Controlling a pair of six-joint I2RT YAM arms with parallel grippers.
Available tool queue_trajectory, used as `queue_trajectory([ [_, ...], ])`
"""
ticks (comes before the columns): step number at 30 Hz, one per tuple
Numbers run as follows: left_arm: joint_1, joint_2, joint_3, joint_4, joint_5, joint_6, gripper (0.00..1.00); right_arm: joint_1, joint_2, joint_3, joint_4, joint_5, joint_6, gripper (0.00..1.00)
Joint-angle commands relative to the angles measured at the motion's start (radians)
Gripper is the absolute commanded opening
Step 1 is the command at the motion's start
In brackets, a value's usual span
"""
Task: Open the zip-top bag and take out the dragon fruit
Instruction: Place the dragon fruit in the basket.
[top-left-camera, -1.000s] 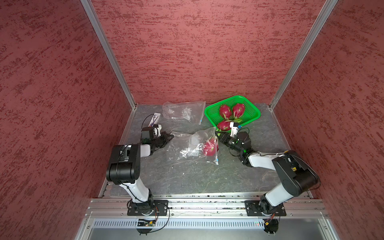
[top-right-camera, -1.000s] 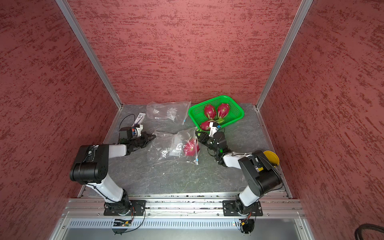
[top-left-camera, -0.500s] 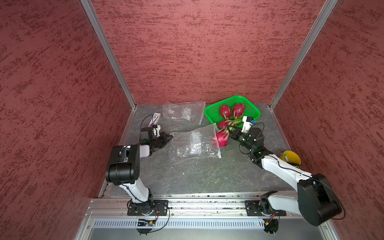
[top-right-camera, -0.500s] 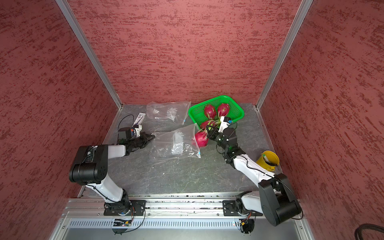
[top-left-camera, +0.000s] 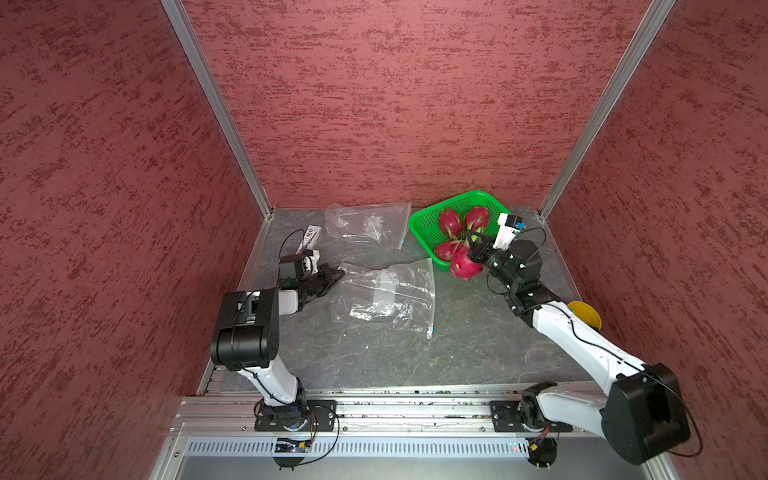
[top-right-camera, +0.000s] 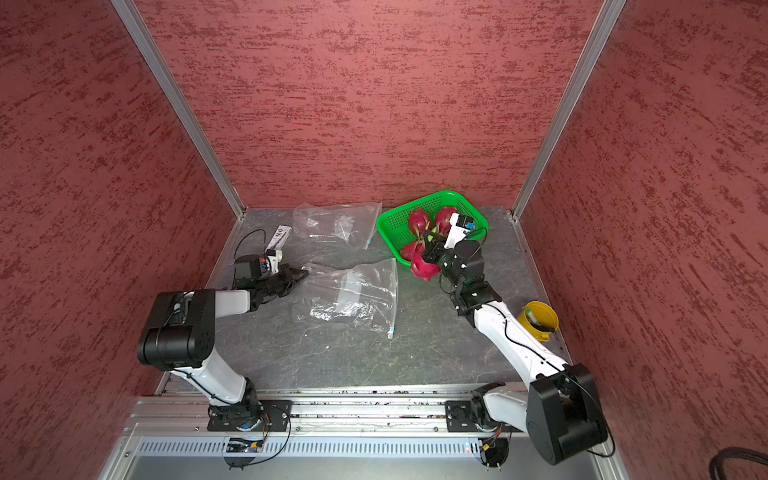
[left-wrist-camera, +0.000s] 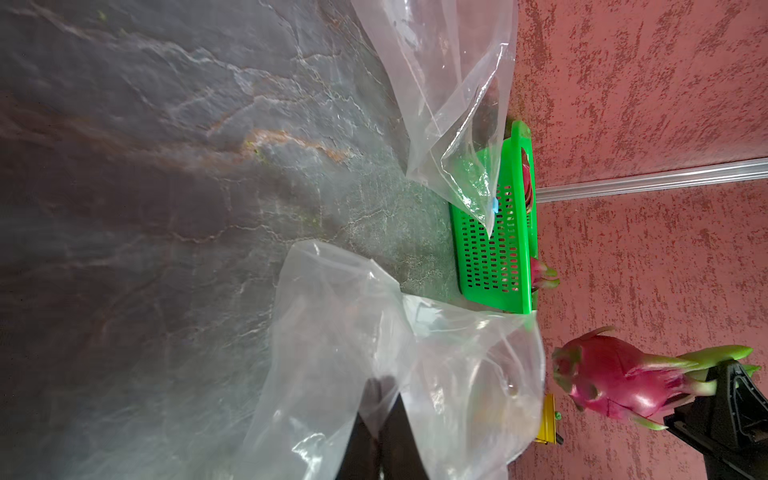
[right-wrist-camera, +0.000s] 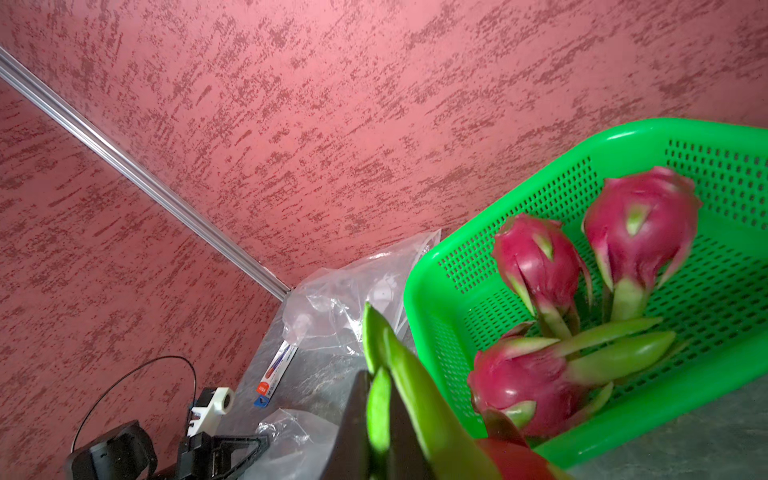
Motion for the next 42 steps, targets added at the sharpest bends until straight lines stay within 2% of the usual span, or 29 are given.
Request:
queue_trajectory([
  [1,0.011,-0.006,-0.016,0.026,0.004,0.007,0.00,-0.008,-0.020,0.054,0.002,0.035,-0.046,0.00],
  [10,0.012,-0.013,-0.029,0.040,0.019,-0.006,0.00,-0.017,0.107,0.157,0.082,0.015,-0.128,0.00],
  [19,-0.016,-0.057,-0.050,0.030,0.024,-0.018,0.00,-0.026,0.434,0.331,0.222,0.000,-0.175,0.00],
  [29,-0.055,-0.088,-0.067,0.024,0.023,-0.028,0.00,-0.031,0.757,0.556,0.284,-0.068,-0.146,0.00],
  [34,-0.059,-0.085,-0.066,0.024,0.027,-0.031,0.00,-0.031,0.840,0.600,0.315,-0.094,-0.122,0.00],
  [42,-0.059,-0.086,-0.061,0.019,0.024,-0.034,0.00,-0.030,0.888,0.672,0.335,-0.095,-0.115,0.00],
])
